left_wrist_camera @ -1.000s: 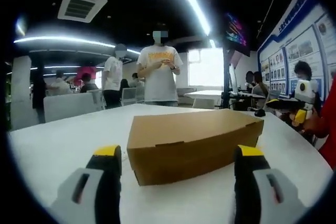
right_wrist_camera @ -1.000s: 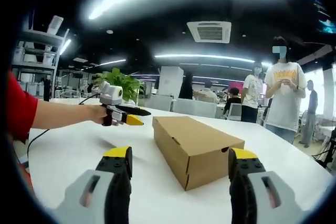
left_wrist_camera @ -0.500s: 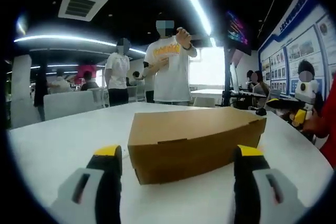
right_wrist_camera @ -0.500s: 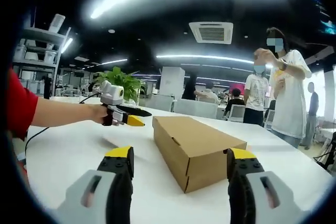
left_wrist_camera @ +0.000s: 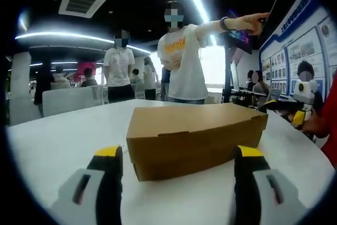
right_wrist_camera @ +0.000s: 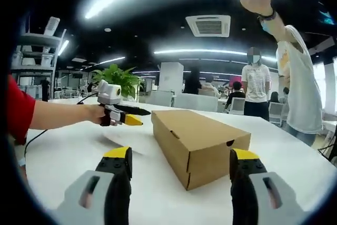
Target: Operate the shoe box by opening the lid, removing the specified soft item, and placing it in the target area until the item is outside and the box remains undamaged.
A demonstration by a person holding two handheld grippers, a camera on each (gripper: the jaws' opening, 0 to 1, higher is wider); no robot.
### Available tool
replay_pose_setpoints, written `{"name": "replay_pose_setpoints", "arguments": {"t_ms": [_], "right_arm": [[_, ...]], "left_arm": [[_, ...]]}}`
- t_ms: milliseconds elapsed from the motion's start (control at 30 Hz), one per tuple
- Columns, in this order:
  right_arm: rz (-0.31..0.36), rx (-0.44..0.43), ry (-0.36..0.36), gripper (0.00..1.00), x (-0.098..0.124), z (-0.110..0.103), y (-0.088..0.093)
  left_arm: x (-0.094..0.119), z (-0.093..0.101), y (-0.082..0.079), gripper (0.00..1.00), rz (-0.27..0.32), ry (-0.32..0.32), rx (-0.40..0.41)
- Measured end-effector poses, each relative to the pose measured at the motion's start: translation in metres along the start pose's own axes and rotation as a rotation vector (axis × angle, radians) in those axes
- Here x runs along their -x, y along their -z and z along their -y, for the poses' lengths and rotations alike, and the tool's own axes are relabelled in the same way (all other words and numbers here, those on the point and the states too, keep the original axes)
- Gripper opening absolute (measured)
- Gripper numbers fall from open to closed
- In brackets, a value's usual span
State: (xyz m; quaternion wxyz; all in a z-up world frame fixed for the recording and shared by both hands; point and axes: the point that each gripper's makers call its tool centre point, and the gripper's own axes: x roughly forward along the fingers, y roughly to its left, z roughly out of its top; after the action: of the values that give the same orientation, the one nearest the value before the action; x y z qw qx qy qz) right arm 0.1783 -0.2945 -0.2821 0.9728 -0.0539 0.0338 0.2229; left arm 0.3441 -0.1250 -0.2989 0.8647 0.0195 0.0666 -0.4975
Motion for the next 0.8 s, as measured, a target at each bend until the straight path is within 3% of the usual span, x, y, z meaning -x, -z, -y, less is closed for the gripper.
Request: {"name": "replay_pose_setpoints", "arguments": {"t_ms": [300,800], "right_arm": [[-0.008,0.001,-0.001,0.79,0.000,0.001,0.000],[-0.026,0.010,-0.001,0.78,0.000,-0.003,0.002]], "left_arm": [[-0.004,0.012,0.004,0.90,-0.009,0.009,0.000],[0.003,0.016,0.003,0.90,-0.008,0.005,0.006]]}}
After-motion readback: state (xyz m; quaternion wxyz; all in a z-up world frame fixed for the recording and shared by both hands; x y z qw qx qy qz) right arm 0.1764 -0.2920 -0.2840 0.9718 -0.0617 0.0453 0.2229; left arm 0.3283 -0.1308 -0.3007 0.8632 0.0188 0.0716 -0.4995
